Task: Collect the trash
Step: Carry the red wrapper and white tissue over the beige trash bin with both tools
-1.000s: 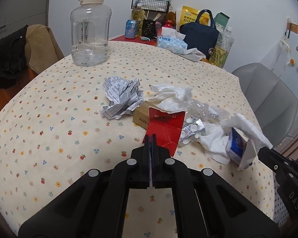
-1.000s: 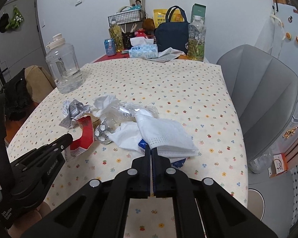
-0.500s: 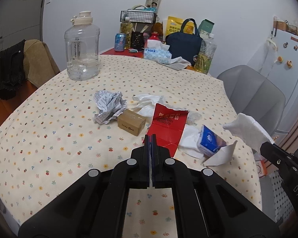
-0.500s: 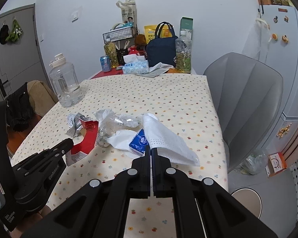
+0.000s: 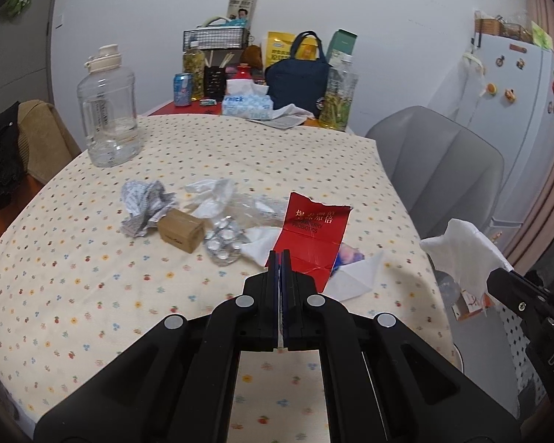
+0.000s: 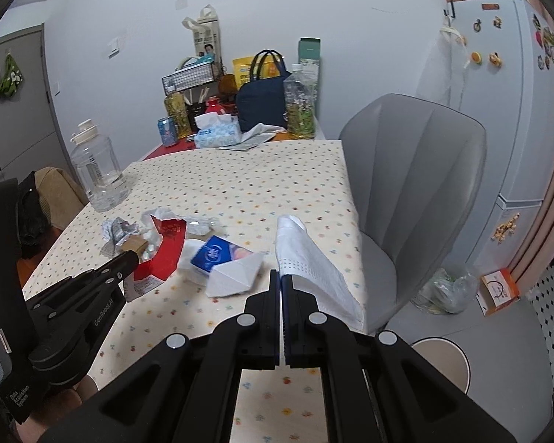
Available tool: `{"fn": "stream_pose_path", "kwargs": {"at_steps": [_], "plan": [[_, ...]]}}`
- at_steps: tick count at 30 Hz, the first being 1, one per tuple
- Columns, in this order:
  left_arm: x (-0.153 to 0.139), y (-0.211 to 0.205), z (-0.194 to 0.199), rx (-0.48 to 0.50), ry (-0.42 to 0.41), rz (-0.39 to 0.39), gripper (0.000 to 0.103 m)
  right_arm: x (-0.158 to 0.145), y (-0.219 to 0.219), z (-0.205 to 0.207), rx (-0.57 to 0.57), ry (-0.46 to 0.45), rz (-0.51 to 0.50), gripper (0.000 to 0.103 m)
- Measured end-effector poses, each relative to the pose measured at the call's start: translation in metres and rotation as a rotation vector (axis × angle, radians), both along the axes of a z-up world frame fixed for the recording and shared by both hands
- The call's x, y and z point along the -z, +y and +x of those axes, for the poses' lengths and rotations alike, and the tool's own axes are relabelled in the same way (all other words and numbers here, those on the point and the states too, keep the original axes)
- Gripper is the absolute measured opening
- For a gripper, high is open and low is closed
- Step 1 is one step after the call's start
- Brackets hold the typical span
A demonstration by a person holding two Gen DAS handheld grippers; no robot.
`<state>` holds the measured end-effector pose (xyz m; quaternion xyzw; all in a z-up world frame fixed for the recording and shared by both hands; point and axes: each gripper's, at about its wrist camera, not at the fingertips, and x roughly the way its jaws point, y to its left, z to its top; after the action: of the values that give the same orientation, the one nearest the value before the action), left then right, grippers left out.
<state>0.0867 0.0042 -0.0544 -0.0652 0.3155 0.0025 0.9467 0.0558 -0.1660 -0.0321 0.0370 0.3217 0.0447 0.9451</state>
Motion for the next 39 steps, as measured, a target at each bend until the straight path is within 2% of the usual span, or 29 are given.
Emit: {"fn": "stream_pose_path", "kwargs": {"at_steps": [19, 25, 39], "plan": [[0.001, -0.113, 0.007, 0.213, 0.012, 0.062, 0.002, 0.015, -0.102, -0.021, 0.196, 0.011, 0.048, 0.002], [0.007, -0.158, 0.013, 0.289, 0.029, 0.094, 0.002, 0.028, -0.138, -0.022, 0.259, 0.029, 0.078, 0.002], [0.041, -0.267, 0.033, 0.450, 0.112, 0.192, 0.002, 0.077, -0.228, -0.022, 0.407, 0.106, 0.168, 0.002]]}}
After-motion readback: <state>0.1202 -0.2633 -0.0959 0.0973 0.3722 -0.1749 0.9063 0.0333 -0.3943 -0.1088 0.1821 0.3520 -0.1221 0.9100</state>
